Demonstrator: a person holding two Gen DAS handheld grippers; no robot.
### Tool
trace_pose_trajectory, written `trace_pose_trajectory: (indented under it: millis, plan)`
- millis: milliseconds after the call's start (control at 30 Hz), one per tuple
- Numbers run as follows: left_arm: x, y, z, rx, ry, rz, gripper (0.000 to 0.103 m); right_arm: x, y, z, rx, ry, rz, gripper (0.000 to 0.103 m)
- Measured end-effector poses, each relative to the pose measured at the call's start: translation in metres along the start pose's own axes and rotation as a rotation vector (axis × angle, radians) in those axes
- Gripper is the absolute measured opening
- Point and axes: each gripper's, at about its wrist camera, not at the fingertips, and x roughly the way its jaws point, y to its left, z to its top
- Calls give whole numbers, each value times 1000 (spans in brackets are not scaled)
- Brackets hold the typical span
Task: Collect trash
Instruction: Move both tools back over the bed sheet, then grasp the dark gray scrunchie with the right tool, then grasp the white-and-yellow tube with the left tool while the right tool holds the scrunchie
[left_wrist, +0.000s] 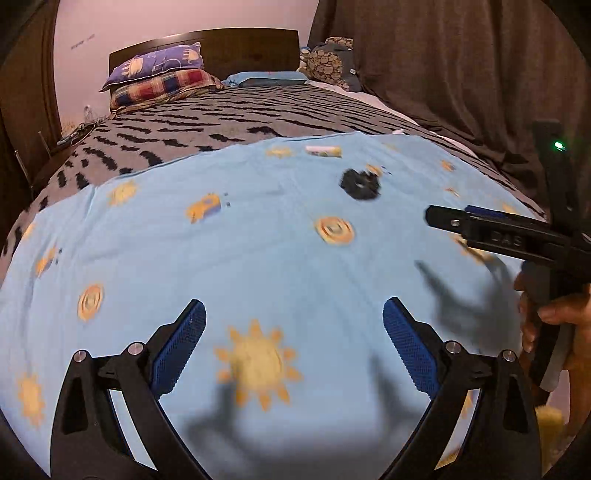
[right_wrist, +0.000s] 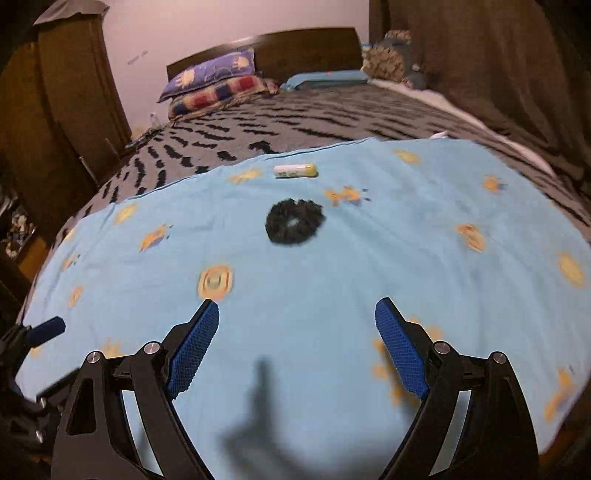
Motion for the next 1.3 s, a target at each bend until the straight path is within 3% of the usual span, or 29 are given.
trace_pose_trajectory:
  millis: [200,367,433,533,600,700,1000,1300]
  plan:
    - [39,15,32,-15,19,6,92,58,2,34,14,60,-12,86]
    - [60,18,50,0,22,10,92,100,-1,51,37,105,-17,68]
    - [70,19,59,-3,25,5,92,110,0,55,34,113,-19,67]
    - [82,17,70,-4,26,4,92,118,-2,61,23,110,-16,46]
    - [94,14,81,-1,29,-1,92,118,-7,66,20,105,7,26]
    - [109,7,97,18,21,-1,92,110,-23,78,30,57,-5,19]
    - [185,-25,153,19,39,-24,92,95,-87,102,77,-7,-70,14]
    - [264,-54,191,1,91,-22,92,89,-104,100,40,-17,-38,14]
